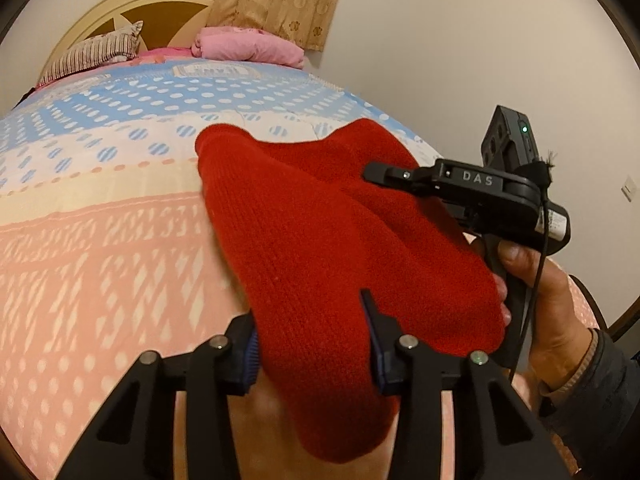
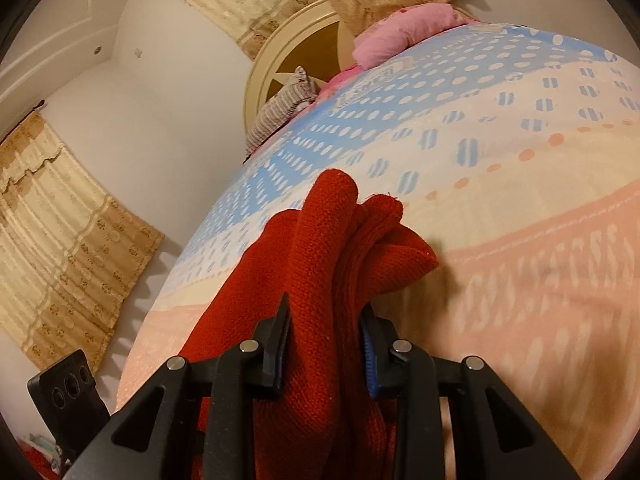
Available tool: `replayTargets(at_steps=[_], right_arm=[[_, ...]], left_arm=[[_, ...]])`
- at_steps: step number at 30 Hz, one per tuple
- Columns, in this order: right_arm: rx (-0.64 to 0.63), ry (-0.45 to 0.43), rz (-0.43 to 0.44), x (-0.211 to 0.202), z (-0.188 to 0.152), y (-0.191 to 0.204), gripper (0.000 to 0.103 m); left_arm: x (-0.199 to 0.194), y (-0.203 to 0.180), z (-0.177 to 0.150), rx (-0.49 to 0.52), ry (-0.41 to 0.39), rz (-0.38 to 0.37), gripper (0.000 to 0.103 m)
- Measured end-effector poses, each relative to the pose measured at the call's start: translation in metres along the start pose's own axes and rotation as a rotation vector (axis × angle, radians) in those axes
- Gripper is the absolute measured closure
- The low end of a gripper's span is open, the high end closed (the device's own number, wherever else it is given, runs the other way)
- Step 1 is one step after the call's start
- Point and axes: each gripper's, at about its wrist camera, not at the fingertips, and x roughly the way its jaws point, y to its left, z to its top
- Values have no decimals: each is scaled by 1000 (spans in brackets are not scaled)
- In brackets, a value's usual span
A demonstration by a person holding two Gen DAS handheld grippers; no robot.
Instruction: Fold small clothes
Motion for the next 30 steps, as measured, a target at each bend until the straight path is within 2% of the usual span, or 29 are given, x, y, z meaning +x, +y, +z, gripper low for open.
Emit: replayTargets(at_steps=[5, 12, 20, 30], right_arm=[[-11, 9, 35, -5, -20, 20, 74], [-35, 27, 97, -2, -40, 55, 74], [-54, 65, 177, 19, -59, 98, 74], [-90, 110, 229, 51, -76, 144, 74]], left_arm=[[-25, 0, -9, 33, -22, 18, 60], [-57, 13, -25, 23, -54, 45, 60], [-93, 32, -42, 7, -97, 100, 60], [-121, 60, -60, -57, -133, 130, 60]])
